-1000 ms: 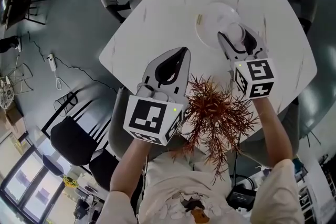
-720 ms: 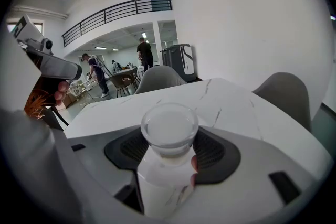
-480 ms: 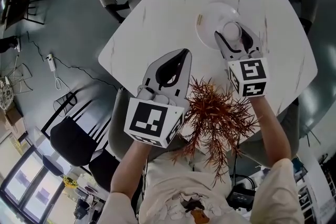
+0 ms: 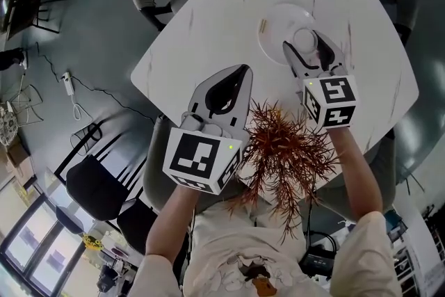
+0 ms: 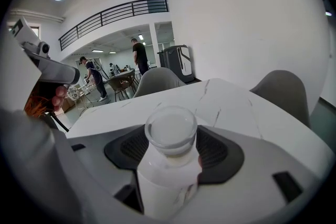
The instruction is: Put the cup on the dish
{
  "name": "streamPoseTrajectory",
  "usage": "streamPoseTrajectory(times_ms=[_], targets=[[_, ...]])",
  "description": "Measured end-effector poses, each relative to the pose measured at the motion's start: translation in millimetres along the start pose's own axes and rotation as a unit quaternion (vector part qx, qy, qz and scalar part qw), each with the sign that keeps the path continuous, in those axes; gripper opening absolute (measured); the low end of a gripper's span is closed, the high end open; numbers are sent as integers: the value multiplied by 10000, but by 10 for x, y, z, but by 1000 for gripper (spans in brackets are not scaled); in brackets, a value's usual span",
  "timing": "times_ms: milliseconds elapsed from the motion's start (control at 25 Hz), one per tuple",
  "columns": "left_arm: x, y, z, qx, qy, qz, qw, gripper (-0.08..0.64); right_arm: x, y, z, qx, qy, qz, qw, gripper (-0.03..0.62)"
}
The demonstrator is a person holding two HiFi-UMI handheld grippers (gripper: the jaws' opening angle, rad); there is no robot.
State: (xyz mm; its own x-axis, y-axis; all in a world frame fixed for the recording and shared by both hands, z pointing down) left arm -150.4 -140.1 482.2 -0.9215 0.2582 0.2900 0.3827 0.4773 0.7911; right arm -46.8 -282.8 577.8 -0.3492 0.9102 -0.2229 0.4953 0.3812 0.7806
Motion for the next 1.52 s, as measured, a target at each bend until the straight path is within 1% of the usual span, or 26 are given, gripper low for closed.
streamPoseTrajectory(times_ms=[240, 400, 520, 600, 920, 1120, 1280, 1520], targets=[[-13, -52, 7, -21, -12, -54, 10000, 3, 14, -61, 67, -49, -76, -160, 9998, 267], [-71, -113, 82, -98, 19, -110, 9999, 3, 96, -199, 183, -233, 46, -429, 9988, 267], [-97, -166, 151, -145, 44, -129, 9998, 3, 72, -178, 263, -226, 33, -200, 9995, 267], [-110, -184, 203, -159, 49, -137, 9998, 3, 107, -231, 329, -257, 12, -115, 9996, 265], [-233, -287, 443, -346, 98, -197, 9992, 3, 222, -440, 621, -468, 9, 19, 9989, 267], [-294, -333, 699, -445, 103, -212, 9987, 3, 390, -577, 861, -679, 7, -3, 9977, 267], [-334, -378, 848, -562, 99, -231, 9981, 3, 501, -714, 1030, -822, -16, 126, 9965, 265], [-393, -371, 1139, -625, 109, -240, 9977, 3, 716, -813, 1322, -985, 45, 155, 9950, 265]])
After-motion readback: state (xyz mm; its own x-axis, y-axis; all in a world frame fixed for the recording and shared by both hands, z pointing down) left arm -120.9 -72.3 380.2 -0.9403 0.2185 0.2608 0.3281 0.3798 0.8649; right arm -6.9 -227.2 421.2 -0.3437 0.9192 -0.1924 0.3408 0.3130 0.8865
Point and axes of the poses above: the fingertips, and each gripper's own axes: z backward along the fingers, x to its left, y out of its underside, the point moved 5 cm from there along z, backward along the fingers, and after that the axes turned 8 degrees about -y, right-handed, at the moved point
